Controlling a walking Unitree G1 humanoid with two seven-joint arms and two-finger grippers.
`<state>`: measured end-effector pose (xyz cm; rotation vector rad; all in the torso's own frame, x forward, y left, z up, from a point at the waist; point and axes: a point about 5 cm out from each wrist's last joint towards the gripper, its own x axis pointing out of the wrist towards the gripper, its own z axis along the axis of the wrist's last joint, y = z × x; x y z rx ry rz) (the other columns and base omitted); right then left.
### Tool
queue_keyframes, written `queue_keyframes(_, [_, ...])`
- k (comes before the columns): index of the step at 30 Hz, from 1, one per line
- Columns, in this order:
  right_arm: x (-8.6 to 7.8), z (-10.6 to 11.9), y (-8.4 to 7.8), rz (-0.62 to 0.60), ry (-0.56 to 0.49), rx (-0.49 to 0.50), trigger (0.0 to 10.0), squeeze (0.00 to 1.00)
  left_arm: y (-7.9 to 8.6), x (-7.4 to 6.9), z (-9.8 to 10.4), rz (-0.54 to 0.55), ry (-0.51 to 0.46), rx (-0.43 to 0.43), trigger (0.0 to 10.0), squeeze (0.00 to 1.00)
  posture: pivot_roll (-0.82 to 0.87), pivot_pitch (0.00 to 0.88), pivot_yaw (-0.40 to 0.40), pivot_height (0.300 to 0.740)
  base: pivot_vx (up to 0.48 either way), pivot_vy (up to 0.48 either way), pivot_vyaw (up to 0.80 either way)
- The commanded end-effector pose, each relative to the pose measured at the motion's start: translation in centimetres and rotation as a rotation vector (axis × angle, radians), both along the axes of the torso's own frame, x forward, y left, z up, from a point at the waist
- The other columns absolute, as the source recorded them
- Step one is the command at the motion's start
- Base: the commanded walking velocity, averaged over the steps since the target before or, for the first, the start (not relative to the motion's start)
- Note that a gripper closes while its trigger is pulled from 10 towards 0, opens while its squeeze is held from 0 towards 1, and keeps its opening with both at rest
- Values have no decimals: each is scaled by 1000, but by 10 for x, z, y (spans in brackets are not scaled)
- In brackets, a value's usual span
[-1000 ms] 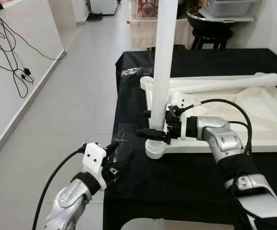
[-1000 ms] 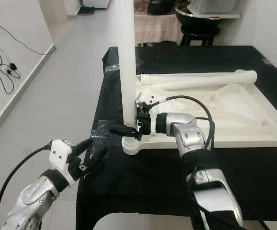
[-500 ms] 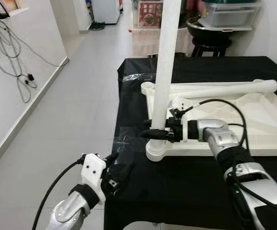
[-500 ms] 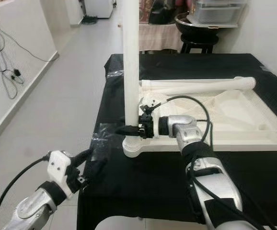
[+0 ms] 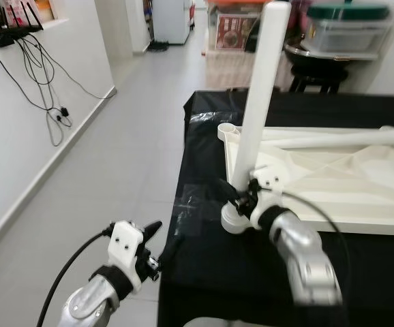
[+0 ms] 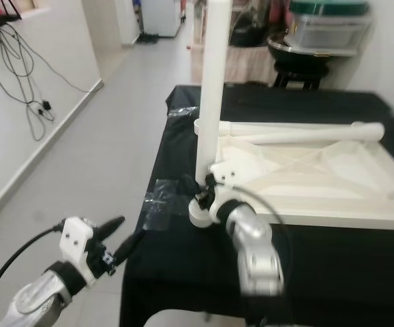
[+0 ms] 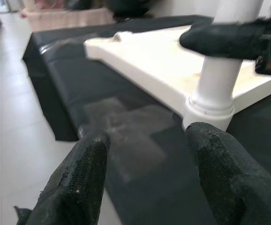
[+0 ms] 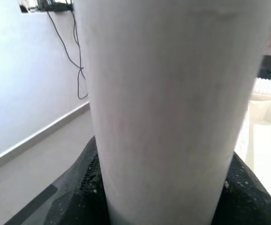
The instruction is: Building children table
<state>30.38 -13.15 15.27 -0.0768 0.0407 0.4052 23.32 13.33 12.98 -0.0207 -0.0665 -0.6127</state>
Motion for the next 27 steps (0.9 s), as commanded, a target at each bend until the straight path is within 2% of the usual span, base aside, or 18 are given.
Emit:
queue_keyframes(1, [1,-30,-13,-45,162,-47,0,0,-1,1,-5,-19,27,-3,10000,0,-79,98,45,740,0,0,0])
queue_keyframes(3, [7,-31,-16,-37,170,-46,0,0,-1,3,-5,-27,28,-5,10000,0,-75,99,41,740,0,0,0])
queue_keyframes(4, [10,-30,-12,-16,172,-61,0,0,-1,4,-4,-31,25,1,10000,0,-84,93,43,740,0,0,0])
queue_keyframes(5, [11,-28,-6,-2,163,-84,10000,0,-1,5,-4,-22,18,4,10000,0,-80,97,42,740,0,0,0])
queue_keyframes(9, [8,-21,4,18,158,-83,10000,0,-1,6,-3,-5,6,7,10000,0,-78,94,35,740,0,0,0])
queue_keyframes(10, [8,-14,10,102,150,-47,10000,1000,-2,7,-3,-4,5,6,10000,0,-82,97,28,740,0,0,0])
queue_keyframes(11, [8,-14,10,102,150,-47,10000,1000,-2,7,-3,-4,5,6,10000,0,-82,97,28,740,0,0,0])
queue_keyframes(13, [10,8,18,277,61,-43,10000,1000,-3,8,-3,-8,4,1,10000,0,-87,94,27,740,0,0,0])
queue_keyframes(14, [10,8,18,277,61,-43,10000,1000,-3,8,-3,-8,4,1,10000,0,-87,94,27,740,0,0,0])
queue_keyframes(15, [12,17,18,365,31,-26,10000,1000,-4,8,-3,-12,4,-2,10000,0,-93,94,25,740,0,0,0])
queue_keyframes(17, [13,23,17,410,15,-16,10000,1000,-5,8,-3,-14,4,-3,10000,0,-93,94,25,740,0,0,0])
queue_keyframes(18, [17,29,15,518,-2,-29,10000,1000,-6,9,-3,-20,5,-7,10000,0,-93,94,21,740,0,0,0])
queue_keyframes(20, [25,36,12,714,0,-85,10000,63,-8,9,-3,-27,6,-12,10000,0,-84,93,18,740,0,0,0])
queue_keyframes(21, [27,36,11,783,11,-113,10000,0,-8,9,-2,-29,6,-12,10000,0,-84,93,18,740,0,0,0])
queue_keyframes(23, [35,36,11,840,49,-143,10000,0,-9,8,-2,-29,6,-12,10000,0,-73,94,16,740,0,0,0])
queue_keyframes(27, [54,43,10,831,85,-154,10000,0,-8,7,-2,-25,3,-4,10000,0,-51,96,10,740,0,0,0])
